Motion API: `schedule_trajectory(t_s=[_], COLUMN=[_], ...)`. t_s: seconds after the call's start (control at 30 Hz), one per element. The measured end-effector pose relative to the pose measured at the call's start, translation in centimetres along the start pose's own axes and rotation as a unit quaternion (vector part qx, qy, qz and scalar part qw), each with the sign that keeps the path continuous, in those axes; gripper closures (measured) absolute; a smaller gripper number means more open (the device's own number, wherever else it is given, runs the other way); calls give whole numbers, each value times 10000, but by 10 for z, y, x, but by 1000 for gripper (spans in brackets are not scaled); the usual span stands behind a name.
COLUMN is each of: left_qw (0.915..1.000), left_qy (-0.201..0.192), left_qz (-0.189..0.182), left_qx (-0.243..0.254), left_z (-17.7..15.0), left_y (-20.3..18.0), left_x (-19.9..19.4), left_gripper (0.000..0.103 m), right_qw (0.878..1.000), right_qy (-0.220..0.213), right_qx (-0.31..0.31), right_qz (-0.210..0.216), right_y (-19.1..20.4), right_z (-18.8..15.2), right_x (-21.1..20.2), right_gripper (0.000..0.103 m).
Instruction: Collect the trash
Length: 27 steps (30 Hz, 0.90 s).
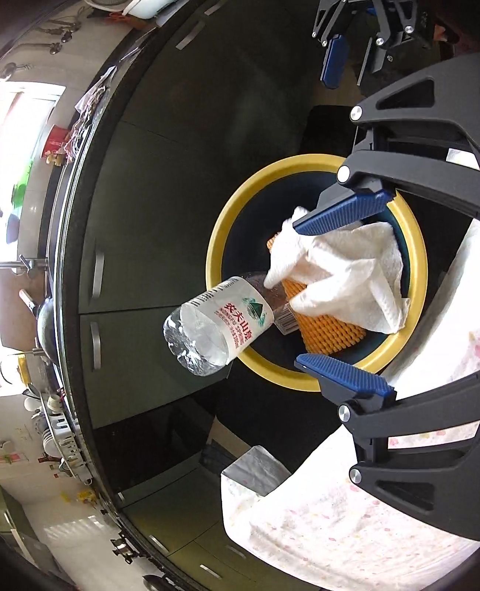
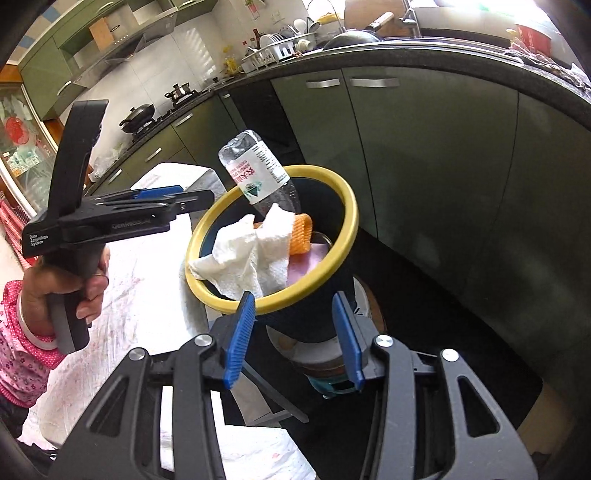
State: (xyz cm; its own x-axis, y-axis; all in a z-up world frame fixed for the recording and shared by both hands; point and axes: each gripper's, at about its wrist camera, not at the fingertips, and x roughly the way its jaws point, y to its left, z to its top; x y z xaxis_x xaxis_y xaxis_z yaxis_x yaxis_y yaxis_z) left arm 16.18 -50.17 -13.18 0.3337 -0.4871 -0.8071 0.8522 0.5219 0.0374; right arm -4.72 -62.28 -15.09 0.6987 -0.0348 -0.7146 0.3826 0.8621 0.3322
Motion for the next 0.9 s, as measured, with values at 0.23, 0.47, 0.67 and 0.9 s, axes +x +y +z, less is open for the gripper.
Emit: schedule_trajectory(t_s=[0.23, 0.47, 0.67, 0.9], left_qw=[9963, 9811, 9576, 8997], left_qy=[-776, -1421, -1296, -1436], left_qz=[140, 953, 1886, 3130], left_qx=[-350, -901, -1751, -2684], left_z=[-31, -108, -204, -302], left_y=[36, 74, 116, 152], left_x=[-81, -199, -272, -348], left_gripper=[18, 5, 5, 5], right_qw=[9997, 9978, 9929, 9843], right_qy=[24, 25, -88, -613], right_qx=[-216, -650, -1143, -1594], right_qz=[90, 146, 306, 453], right_y=[24, 64, 111, 163], right_z=[-2, -6, -10, -12], right_x=[1, 0, -11, -53], right_gripper=[60, 57, 42, 7])
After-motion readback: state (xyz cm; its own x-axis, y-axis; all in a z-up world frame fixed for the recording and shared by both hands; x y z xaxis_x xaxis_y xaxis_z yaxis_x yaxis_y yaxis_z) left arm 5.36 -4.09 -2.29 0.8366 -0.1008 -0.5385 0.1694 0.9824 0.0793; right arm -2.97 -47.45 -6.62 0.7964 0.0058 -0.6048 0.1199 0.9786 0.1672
